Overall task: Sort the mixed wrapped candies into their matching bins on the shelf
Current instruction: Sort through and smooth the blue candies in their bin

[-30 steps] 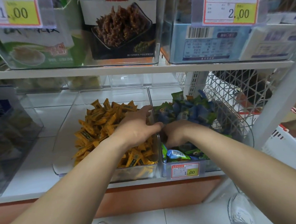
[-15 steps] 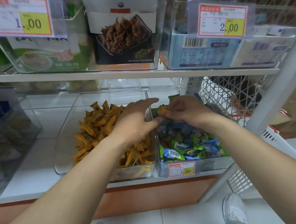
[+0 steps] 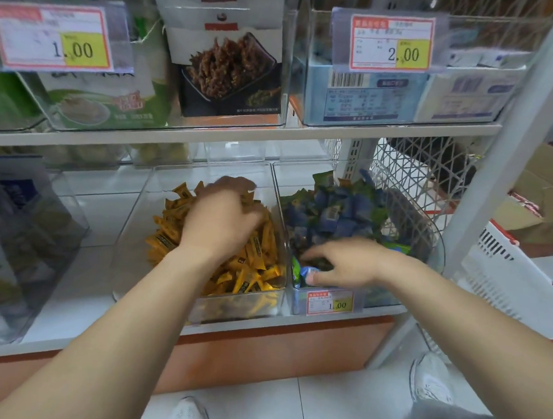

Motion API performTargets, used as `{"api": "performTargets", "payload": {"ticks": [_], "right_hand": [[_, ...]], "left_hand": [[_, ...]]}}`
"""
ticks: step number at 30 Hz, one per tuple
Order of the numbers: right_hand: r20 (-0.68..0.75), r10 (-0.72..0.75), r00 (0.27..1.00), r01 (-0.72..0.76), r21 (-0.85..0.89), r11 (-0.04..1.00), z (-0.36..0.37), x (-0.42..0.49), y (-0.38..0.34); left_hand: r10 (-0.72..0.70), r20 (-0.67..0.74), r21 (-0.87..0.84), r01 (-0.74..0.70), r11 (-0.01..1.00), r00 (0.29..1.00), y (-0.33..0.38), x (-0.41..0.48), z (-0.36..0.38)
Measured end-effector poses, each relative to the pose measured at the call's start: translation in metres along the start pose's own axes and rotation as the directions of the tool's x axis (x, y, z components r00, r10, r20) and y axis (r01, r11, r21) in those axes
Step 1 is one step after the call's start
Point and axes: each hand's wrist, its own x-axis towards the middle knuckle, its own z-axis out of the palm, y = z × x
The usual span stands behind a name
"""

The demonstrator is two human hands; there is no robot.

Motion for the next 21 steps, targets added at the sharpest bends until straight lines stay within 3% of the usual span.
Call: {"api": "performTargets", "payload": {"ticks": [3, 7, 10, 12, 17, 19, 21], "right_hand": [[-0.033, 0.0, 0.999, 0.002, 0.037, 0.999, -0.008, 0.002, -0.002], [-0.162, 0.021, 0.987, 0.01, 0.189, 0.982, -0.016, 0.001, 0.012], [-0.459, 0.117, 0.881, 0.041, 0.32, 0.946, -0.02, -0.006, 0.029], [-0.559, 0.219, 0.8, -0.03, 0.327, 0.944, -0.019, -0.007, 0.037], [-0.48, 0.304, 0.823, -0.255, 0.165, 0.953, -0.01, -0.002, 0.049], [-0.511, 0.29, 0.809, -0.252, 0.144, 0.957, -0.009, -0.005, 0.056], [-0.497, 0.282, 0.821, -0.235, 0.156, 0.959, -0.006, -0.011, 0.063]], "left_hand": [[0.104, 0.063, 0.017, -0.105, 0.994, 0.993, 0.016, -0.026, 0.005], [0.087, 0.262, 0.025, -0.097, 0.995, 0.961, 0.015, -0.047, 0.016], [0.074, 0.293, 0.038, -0.089, 0.995, 0.953, 0.016, -0.048, 0.019], [0.078, 0.253, 0.071, -0.099, 0.992, 0.964, 0.019, -0.046, 0.019], [0.28, 0.069, 0.107, -0.286, 0.952, 0.958, 0.042, -0.043, 0.02], [0.358, 0.142, 0.066, -0.369, 0.927, 0.923, 0.06, -0.044, 0.03], [0.355, 0.309, 0.066, -0.392, 0.918, 0.882, 0.075, -0.046, 0.046]]}}
